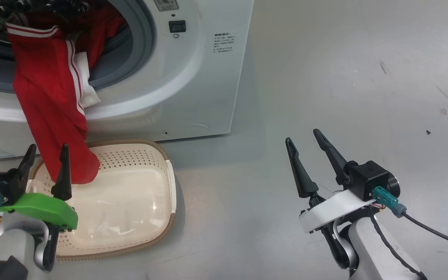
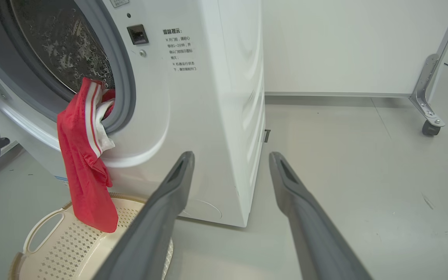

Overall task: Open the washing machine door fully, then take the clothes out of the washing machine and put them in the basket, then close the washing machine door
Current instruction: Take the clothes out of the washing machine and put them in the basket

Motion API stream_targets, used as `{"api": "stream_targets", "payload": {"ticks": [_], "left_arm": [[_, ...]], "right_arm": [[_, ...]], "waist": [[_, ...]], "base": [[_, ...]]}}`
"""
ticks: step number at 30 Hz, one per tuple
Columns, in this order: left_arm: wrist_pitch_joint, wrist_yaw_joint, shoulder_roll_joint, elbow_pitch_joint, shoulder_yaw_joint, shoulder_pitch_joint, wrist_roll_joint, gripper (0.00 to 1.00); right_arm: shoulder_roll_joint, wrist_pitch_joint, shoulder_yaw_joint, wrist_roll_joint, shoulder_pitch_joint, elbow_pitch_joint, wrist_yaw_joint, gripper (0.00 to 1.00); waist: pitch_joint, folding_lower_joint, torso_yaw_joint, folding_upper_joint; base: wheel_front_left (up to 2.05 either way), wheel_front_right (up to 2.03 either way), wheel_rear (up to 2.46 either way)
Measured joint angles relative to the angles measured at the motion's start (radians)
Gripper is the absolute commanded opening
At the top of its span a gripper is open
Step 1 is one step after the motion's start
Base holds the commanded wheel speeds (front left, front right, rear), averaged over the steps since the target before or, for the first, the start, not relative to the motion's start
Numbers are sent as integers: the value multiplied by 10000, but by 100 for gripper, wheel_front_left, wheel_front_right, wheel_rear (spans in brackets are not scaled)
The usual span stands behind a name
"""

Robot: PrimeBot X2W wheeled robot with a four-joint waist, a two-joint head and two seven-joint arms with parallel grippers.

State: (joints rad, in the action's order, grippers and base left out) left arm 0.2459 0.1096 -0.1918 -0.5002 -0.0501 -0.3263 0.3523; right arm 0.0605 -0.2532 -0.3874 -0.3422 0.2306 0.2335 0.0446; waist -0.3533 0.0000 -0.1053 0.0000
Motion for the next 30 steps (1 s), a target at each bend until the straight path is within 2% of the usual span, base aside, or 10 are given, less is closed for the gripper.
{"api": "stream_targets", "payload": {"ticks": [8,17,22,30], "left_arm": [[-849,-171,-54,-286,314,-759,485,100],[-1804,-343,-468,-880,550,-1783,614,100],[-2169,-410,-717,-1235,585,-2252,614,100],[-2579,-531,-790,-1868,686,-2927,614,100]], "right_arm": [[-12,0,-59,0,64,-107,0,100],[-35,0,-171,0,330,-211,-2,100],[-40,0,-203,0,400,-236,-10,100],[-46,0,-407,-107,539,-332,-29,100]], "waist": [[-446,0,-305,0],[-1012,0,-696,0],[-1263,0,-937,0],[-1544,0,-1237,0]], "base": [[0,0,0],[0,0,0],[0,0,0],[0,0,0]]}}
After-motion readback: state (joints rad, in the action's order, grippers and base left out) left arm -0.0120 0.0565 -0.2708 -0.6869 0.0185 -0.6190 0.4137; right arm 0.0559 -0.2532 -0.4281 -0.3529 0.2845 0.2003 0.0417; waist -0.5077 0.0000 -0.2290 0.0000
